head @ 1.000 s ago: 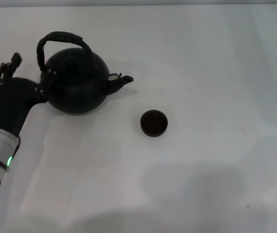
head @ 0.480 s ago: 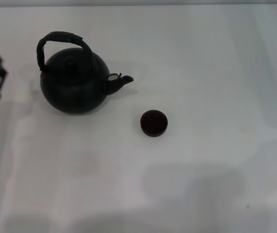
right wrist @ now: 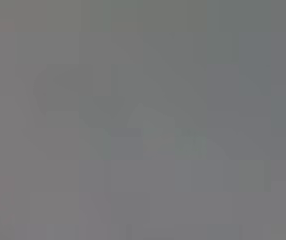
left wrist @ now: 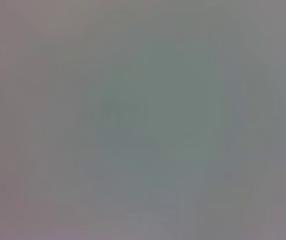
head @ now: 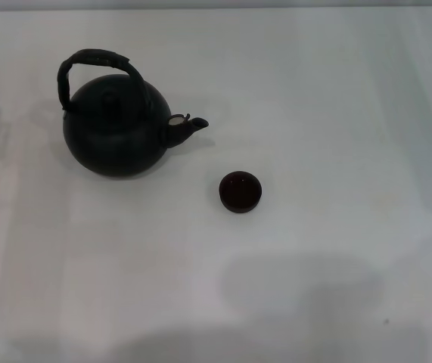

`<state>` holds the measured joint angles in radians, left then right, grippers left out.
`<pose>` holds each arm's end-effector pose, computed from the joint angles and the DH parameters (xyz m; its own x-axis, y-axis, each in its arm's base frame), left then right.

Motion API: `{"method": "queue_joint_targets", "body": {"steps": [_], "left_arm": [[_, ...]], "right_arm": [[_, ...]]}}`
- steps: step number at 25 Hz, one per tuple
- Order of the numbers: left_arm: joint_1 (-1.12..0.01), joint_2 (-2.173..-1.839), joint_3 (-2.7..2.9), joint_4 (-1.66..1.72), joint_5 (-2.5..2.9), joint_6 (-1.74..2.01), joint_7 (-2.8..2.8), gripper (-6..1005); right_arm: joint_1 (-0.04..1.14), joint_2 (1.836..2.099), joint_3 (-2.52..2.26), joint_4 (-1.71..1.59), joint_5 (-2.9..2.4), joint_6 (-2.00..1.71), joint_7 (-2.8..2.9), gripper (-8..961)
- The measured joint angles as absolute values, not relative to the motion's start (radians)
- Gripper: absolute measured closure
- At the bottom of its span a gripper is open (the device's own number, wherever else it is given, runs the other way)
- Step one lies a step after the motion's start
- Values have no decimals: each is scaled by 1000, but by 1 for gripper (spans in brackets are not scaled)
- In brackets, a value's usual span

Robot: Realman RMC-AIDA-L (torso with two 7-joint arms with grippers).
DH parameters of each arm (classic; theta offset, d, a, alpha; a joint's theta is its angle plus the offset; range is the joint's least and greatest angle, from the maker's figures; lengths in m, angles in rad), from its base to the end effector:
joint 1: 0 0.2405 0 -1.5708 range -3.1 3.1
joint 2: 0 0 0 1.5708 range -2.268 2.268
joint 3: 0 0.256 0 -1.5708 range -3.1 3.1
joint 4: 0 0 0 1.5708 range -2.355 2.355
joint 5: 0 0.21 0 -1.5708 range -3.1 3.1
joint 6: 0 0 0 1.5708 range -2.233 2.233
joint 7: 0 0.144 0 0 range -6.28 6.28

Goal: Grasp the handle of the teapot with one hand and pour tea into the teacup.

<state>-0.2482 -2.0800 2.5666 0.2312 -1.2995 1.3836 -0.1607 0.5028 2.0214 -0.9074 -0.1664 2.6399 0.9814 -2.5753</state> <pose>-0.3630 0.2611 0.0055 0.5955 -0.1426 0.7906 0.8033 0.0957 -0.5878 0.3575 0.3733 0.0552 0.5656 -0.0060 -0.8247 -0.8245 -0.0271 -0.5652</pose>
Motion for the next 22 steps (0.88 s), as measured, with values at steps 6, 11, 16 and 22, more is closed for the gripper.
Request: {"method": "queue_joint_targets", "body": {"steps": [6,11,16,22], "left_arm": [[-259,-2080,2566,204,-1301,1370,-205,172],[-260,-2080,2566,202,-1301,1354,-205,172],[-257,-2080,2567,202,-1302,1347,-205,171],[-260,-2080,2569,202,-1302,1325,-206,171]], "right_arm": [[497,2023,-926,-160,2640,985,-2573,115],[494,2023,-956,-157,2640,993,-2572,115],[499,2023,-957,-156,2640,994,-2572,115],[497,2024,-960,-156,2640,994,-2572,115]]}}
